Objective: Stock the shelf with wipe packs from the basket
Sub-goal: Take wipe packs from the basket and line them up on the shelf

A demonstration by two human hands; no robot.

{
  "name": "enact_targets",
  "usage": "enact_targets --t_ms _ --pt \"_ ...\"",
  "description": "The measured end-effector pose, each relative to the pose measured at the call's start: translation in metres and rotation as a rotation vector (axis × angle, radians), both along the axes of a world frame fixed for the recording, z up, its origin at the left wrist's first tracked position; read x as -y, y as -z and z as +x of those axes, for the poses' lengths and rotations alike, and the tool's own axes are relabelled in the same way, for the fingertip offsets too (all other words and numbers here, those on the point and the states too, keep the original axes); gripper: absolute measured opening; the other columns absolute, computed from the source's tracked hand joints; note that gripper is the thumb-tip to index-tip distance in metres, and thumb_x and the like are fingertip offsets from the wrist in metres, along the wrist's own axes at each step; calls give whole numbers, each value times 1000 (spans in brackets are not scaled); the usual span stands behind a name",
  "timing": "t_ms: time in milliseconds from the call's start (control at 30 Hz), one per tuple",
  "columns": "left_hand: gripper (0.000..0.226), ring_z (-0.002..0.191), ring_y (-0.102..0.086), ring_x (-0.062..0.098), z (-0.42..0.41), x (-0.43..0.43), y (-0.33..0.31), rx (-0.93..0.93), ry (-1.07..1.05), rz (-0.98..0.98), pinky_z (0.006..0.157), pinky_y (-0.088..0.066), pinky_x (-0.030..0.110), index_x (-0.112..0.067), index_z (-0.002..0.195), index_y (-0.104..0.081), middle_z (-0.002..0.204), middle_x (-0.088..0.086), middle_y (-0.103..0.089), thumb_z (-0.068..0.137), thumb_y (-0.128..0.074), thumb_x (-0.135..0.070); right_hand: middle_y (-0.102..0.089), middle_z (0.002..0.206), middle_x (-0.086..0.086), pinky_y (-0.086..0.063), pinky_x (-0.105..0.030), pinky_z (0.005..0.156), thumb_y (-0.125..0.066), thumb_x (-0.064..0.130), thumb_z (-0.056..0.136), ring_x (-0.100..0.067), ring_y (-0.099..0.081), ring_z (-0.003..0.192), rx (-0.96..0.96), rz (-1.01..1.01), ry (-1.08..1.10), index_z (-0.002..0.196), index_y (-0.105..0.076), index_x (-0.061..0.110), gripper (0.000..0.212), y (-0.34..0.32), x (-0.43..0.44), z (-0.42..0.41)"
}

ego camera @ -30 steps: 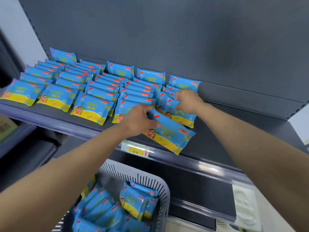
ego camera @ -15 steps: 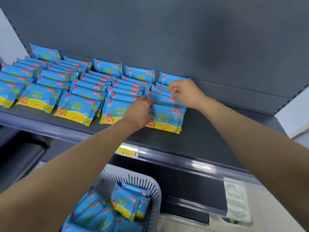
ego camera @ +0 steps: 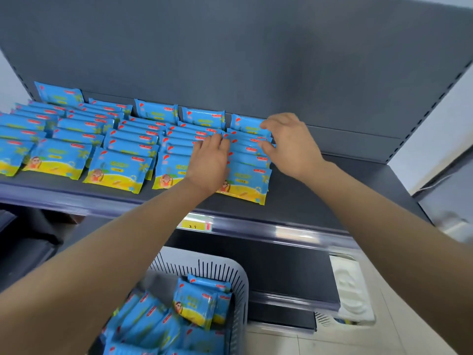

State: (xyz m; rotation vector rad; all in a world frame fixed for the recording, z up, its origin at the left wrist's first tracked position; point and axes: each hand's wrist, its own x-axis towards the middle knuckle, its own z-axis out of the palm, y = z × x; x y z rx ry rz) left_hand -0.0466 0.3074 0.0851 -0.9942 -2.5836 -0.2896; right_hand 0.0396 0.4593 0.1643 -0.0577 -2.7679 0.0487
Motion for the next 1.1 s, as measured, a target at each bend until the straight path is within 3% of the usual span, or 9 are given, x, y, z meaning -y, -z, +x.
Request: enact_targets --t_ms 333,467,667,833,967,1100 --pt "40 107 -53 36 64 75 -76 -254 183 329 92 -27 34 -1 112 -56 114 18 -56 74 -67 -8 -52 129 -9 -31 -37 97 -57 18 85 -28 -39 127 -236 54 6 120 -56 6 37 -34 68 44" --pt "38 105 -44 28 91 108 -96 -389 258 370 92 -28 34 -1 111 -56 113 18 -57 75 -65 -10 -52 130 -15 -34 -42 96 -61 15 80 -35 -43 125 -349 54 -39 116 -59 1 38 -43 101 64" --pt "35 105 -42 28 120 151 -102 -433 299 366 93 -29 36 1 111 -57 113 19 -57 79 -64 -10 -50 133 -17 -34 -45 97 -60 15 81 -37 -42 126 -412 55 -52 117 -58 1 39 -42 141 85" --pt "39 108 -42 29 127 184 -69 -376 273 349 94 -29 38 3 113 -57 115 22 -57 78 -65 -11 -51 132 -15 -34 -42 95 -57 18 82 -35 -45 123 -332 19 -57 118 -58 3 39 -6 167 90" --pt "39 104 -57 37 127 204 -14 -264 235 249 92 -30 38 3 111 -60 112 21 -60 76 -69 -11 -51 132 -14 -32 -42 97 -62 19 81 -34 -44 124 -166 -13 -88 121 -57 4 43 56 185 88" --pt "39 97 -60 40 120 224 52 -77 198 110 88 -36 41 3 108 -61 108 21 -62 72 -71 -9 -48 133 -10 -28 -38 98 -59 23 85 -30 -40 126 93 -5 -118 125 -52 8 43 133 197 84"
